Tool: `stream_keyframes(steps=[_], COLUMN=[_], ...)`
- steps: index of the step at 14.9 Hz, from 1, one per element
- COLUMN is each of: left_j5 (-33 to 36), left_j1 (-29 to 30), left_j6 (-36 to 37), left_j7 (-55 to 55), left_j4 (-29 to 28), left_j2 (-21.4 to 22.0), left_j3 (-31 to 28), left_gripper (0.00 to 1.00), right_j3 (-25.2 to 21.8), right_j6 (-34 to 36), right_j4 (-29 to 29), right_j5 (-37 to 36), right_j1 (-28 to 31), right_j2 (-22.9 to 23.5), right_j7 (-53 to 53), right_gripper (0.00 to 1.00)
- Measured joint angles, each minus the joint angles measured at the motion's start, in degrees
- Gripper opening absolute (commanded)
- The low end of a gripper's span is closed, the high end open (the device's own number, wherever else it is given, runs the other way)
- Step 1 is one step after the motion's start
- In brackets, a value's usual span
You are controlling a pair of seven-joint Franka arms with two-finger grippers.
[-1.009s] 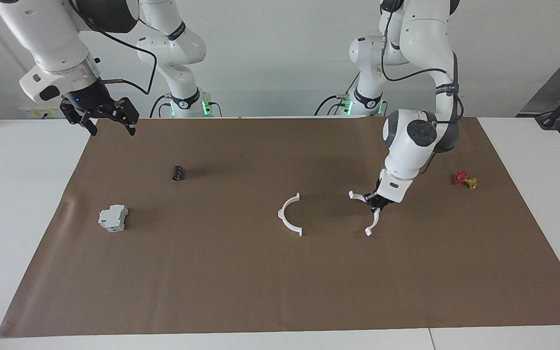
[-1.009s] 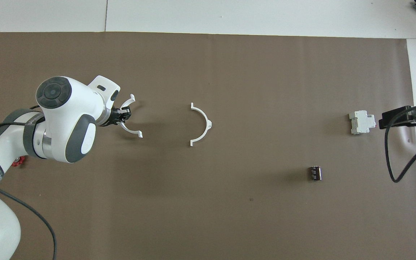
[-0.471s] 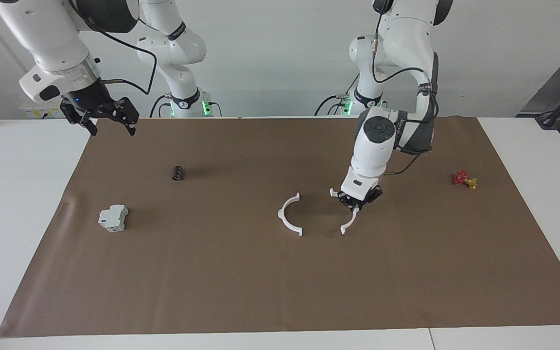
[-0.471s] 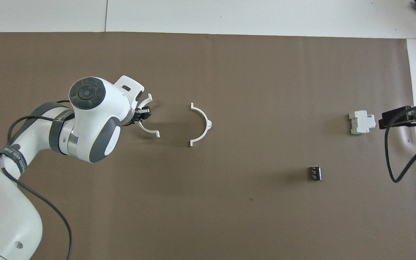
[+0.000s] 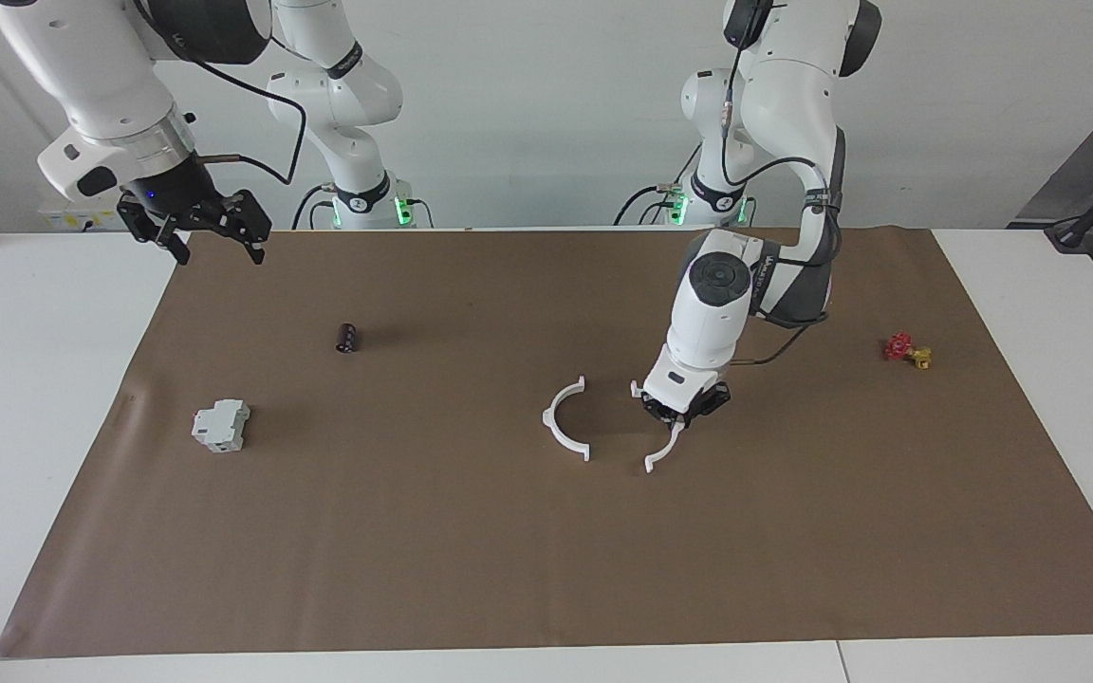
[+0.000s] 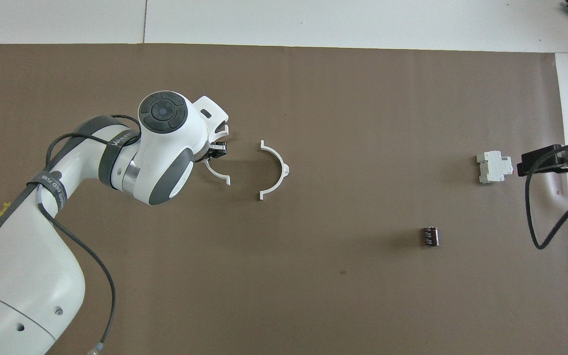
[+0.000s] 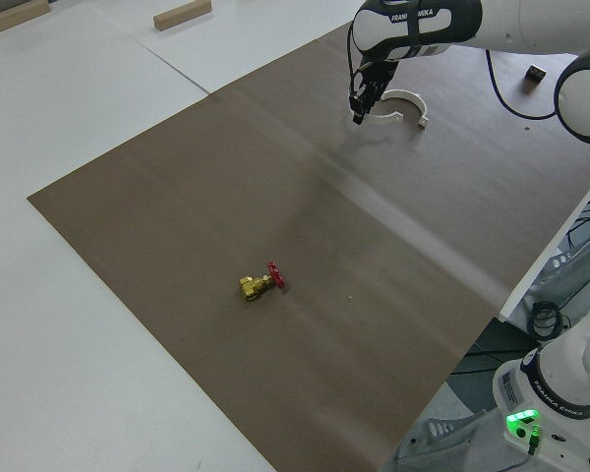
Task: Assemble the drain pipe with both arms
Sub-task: 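Carry the half-ring with the left gripper toward the placed half-ring, then press the held half-ring against the placed half-ring with the left gripper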
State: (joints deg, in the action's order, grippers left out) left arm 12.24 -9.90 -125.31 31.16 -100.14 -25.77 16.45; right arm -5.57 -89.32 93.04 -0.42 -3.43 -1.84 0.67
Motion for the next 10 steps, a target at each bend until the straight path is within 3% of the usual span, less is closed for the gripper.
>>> stream_keyframes(steps=[10], left_j5=[0.02], left_j1=[-4.85], left_j6=[-0.04], left_j7=[3.71], left_j4=[-0.07], left_j2=[-1.50], left_j3=[0.13], left_gripper=[0.00], right_j3=[0.00], right_j6=[0.00], right_j4=[0.00], right_j5=[0.00], right_j1=[0.00], right_j2=[0.00], right_j7=[0.00], right_gripper=[1.00])
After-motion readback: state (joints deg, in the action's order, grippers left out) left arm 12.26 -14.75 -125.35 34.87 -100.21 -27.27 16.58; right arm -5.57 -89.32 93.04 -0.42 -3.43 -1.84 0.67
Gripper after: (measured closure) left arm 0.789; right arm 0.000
